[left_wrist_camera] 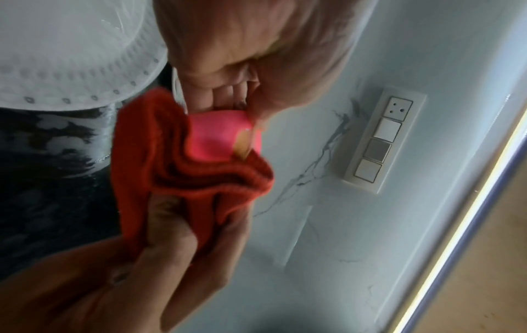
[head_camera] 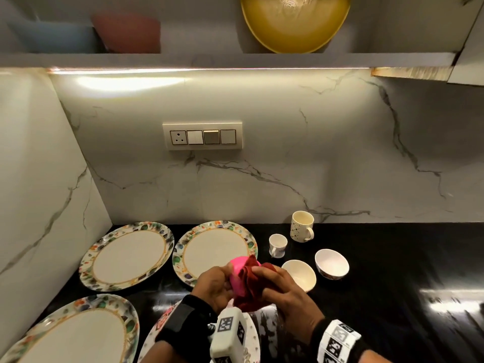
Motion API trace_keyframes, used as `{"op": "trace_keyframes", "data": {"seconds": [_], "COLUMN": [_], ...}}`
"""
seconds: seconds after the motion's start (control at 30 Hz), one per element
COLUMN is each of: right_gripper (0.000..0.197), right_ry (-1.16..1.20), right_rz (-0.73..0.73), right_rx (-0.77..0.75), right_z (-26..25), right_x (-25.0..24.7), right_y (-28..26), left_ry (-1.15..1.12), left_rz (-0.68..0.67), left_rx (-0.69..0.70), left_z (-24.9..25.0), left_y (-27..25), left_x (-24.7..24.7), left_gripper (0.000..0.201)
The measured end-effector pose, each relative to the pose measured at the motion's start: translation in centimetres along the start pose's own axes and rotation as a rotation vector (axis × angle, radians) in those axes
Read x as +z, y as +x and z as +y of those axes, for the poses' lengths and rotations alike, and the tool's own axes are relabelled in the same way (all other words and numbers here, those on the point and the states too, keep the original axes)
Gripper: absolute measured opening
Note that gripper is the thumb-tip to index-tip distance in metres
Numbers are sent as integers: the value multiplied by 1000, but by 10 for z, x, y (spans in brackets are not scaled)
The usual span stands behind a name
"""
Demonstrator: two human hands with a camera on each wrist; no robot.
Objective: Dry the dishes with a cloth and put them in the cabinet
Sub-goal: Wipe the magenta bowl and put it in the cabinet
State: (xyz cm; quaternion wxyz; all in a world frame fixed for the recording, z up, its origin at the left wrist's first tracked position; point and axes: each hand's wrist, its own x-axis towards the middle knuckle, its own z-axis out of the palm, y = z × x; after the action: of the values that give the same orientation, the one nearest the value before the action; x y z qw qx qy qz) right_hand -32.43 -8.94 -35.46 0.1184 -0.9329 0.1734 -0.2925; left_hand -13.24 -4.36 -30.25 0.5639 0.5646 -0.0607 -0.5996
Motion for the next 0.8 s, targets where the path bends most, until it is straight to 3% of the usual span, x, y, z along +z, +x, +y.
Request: {"op": "trace_keyframes", "data": {"seconds": [0.07,0.17,0.27,0.37,0.43,0.6,0.7,0.8], "right_gripper": [28,18,33,60,74,78,70,49], "right_ry": [10,34,109,128,128,356,632,1011], "right_rz": [-21,86,234,11,-91,167,170,205], "right_rx": [11,149,202,82,131,596,916,1171], "right_z": [16,31,31,24,25,6,1,1], "right_x": [-2,-13,-42,-67,-62,-27,-13,-19], "right_y": [-10,-13,15,51,61,62,65,68], "left_ry": [-46,-64,-59,-42,-54,-142,-70,37], "left_rz": [18,15,-1,-77,-76,-22,-52,-61], "left_rx": [-5,15,48,78,147,288,341,418], "left_z": [1,2,4,7,10,-2,-19,-30], "left_y": [1,2,2,0,-1,0,4,4], "left_x": [-4,-12,-12,-1,8,22,24,25], "left_gripper": [27,30,32,31,25,16,20,19]}}
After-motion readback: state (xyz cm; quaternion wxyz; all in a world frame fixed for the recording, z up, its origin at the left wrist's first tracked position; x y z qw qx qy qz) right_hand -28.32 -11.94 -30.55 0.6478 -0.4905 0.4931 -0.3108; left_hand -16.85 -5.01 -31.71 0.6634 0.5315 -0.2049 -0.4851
